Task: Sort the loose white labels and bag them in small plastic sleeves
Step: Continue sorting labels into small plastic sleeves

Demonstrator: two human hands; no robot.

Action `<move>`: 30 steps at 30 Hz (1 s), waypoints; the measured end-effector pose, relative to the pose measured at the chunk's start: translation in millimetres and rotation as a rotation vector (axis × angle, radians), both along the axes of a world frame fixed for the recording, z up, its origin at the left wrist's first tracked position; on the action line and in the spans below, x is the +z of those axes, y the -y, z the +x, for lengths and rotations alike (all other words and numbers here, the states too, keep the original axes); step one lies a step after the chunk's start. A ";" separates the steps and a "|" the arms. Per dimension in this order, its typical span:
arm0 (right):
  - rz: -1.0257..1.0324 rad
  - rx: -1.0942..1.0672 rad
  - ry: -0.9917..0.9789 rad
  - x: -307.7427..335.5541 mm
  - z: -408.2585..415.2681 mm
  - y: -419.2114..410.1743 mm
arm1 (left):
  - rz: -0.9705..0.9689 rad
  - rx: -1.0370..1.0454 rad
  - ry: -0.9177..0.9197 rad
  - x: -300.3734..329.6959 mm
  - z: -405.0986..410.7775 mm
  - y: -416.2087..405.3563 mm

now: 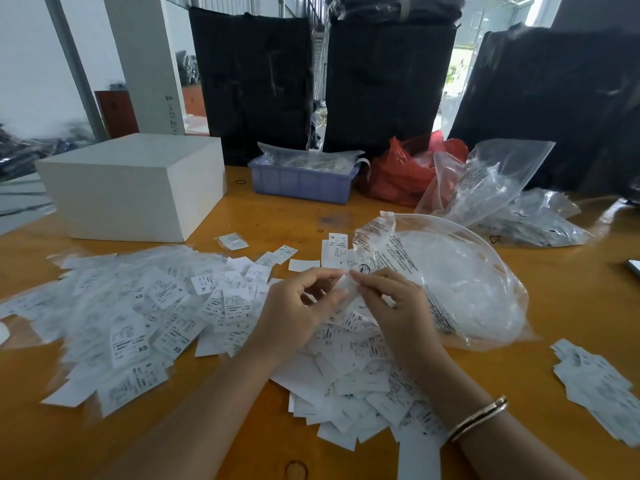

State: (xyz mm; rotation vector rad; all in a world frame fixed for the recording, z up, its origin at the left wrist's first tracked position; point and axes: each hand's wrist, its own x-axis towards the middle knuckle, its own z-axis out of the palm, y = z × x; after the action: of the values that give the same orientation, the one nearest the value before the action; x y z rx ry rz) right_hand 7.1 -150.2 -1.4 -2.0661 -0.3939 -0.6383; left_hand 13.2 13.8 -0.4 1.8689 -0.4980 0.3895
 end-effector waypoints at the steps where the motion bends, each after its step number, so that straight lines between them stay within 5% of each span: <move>1: 0.023 -0.001 -0.001 0.4 0.0 1.4 | 0.031 0.006 0.011 -1.3 -0.1 0.5; 6: 0.091 -0.105 0.095 4.8 -0.5 6.5 | 0.029 0.127 0.025 2.7 5.9 -5.4; 10: 0.031 -0.440 0.217 6.9 7.3 28.7 | 0.106 0.398 0.120 8.8 10.7 -21.2; 16: -0.236 -0.656 -0.362 -1.6 21.9 59.1 | 0.299 0.625 0.044 8.3 16.9 -34.7; 21: -0.469 -0.625 -0.461 -7.4 26.3 56.8 | 0.674 0.761 -0.013 1.1 18.0 -39.8; 30: -0.208 -0.695 -0.276 -7.5 29.8 58.7 | 0.660 0.542 0.061 -6.4 16.3 -18.9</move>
State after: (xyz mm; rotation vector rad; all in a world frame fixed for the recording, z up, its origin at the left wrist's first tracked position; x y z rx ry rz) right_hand 36.9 -208.9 -8.9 -2.4526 0.4609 -0.7130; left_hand 29.4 32.7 -6.8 2.6449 -0.1472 0.7009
